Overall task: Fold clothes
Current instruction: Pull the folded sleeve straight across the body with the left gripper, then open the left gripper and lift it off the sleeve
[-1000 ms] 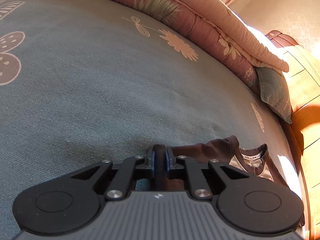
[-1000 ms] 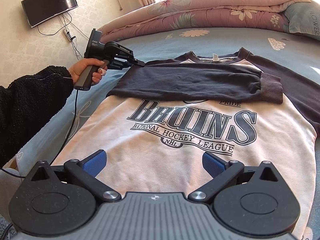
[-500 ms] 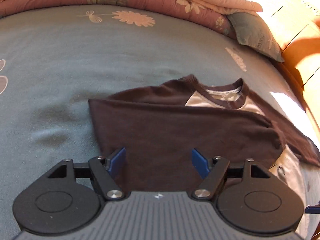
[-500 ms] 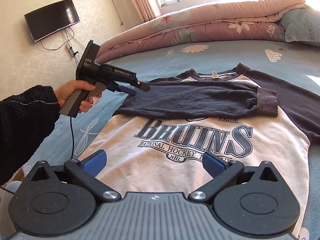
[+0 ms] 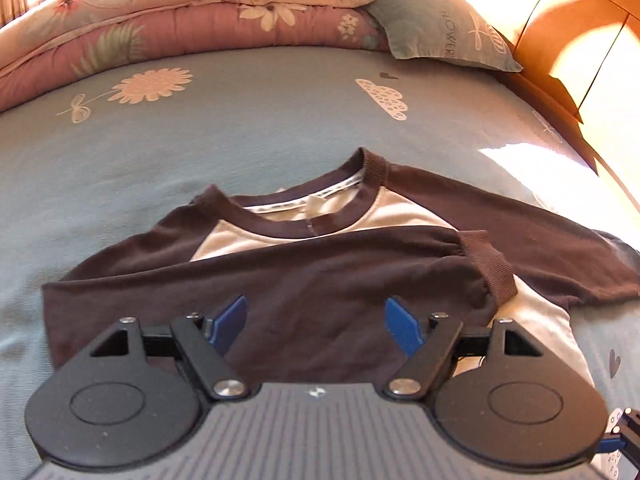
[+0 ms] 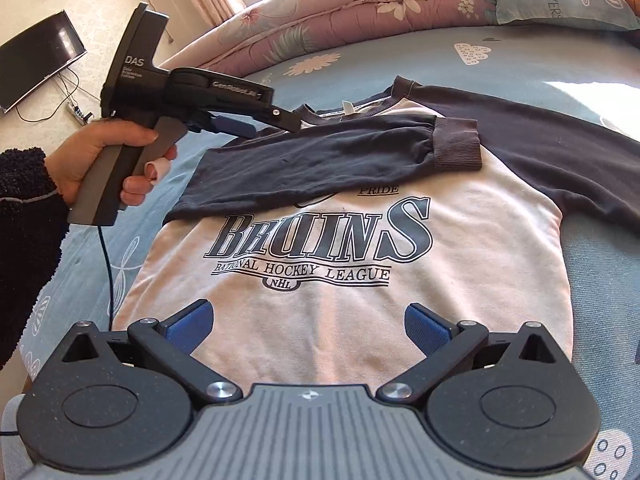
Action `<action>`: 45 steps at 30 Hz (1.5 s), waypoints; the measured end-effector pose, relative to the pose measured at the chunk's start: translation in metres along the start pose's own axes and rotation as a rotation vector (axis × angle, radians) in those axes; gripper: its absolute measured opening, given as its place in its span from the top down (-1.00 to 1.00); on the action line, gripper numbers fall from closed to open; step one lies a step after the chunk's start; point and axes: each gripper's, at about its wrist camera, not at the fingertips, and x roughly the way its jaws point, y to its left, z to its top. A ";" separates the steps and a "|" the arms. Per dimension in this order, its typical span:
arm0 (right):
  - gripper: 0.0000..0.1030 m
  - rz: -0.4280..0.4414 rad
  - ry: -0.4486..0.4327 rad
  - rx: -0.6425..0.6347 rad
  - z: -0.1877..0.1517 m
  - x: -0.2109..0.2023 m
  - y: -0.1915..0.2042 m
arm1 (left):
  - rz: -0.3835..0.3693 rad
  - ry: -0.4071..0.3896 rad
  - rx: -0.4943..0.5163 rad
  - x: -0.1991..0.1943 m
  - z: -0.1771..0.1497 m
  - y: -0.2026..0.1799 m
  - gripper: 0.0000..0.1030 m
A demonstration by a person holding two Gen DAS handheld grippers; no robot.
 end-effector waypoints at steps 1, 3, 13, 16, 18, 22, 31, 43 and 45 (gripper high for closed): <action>-1.00 -0.004 -0.005 0.014 0.001 -0.001 -0.003 | 0.002 -0.005 -0.010 0.011 -0.002 -0.008 -0.48; -1.00 -0.010 -0.015 0.033 0.003 -0.003 -0.008 | 0.012 0.001 -0.045 0.028 -0.012 -0.017 -0.48; -1.00 0.036 -0.074 0.035 0.008 -0.027 -0.010 | 0.035 0.010 0.059 0.019 -0.032 -0.042 -0.63; -1.00 0.024 -0.081 0.031 0.007 -0.030 -0.010 | 0.008 -0.058 -0.072 0.019 -0.011 -0.032 -0.63; -1.00 0.017 -0.085 0.039 0.007 -0.031 -0.013 | 0.060 -0.061 -0.107 0.031 -0.003 -0.029 -0.63; -1.00 0.009 -0.083 0.053 0.007 -0.031 -0.018 | 0.189 -0.026 -0.022 0.061 -0.006 -0.048 -0.63; -1.00 0.025 -0.082 0.031 0.009 -0.030 -0.012 | 0.039 -0.005 0.004 0.051 0.008 -0.063 -0.63; -1.00 0.048 -0.095 0.057 0.009 -0.034 -0.015 | -0.082 0.065 -0.229 0.008 -0.052 -0.004 -0.68; -1.00 0.059 -0.092 0.047 0.009 -0.032 -0.013 | -0.107 0.063 -0.261 0.003 -0.051 -0.001 -0.69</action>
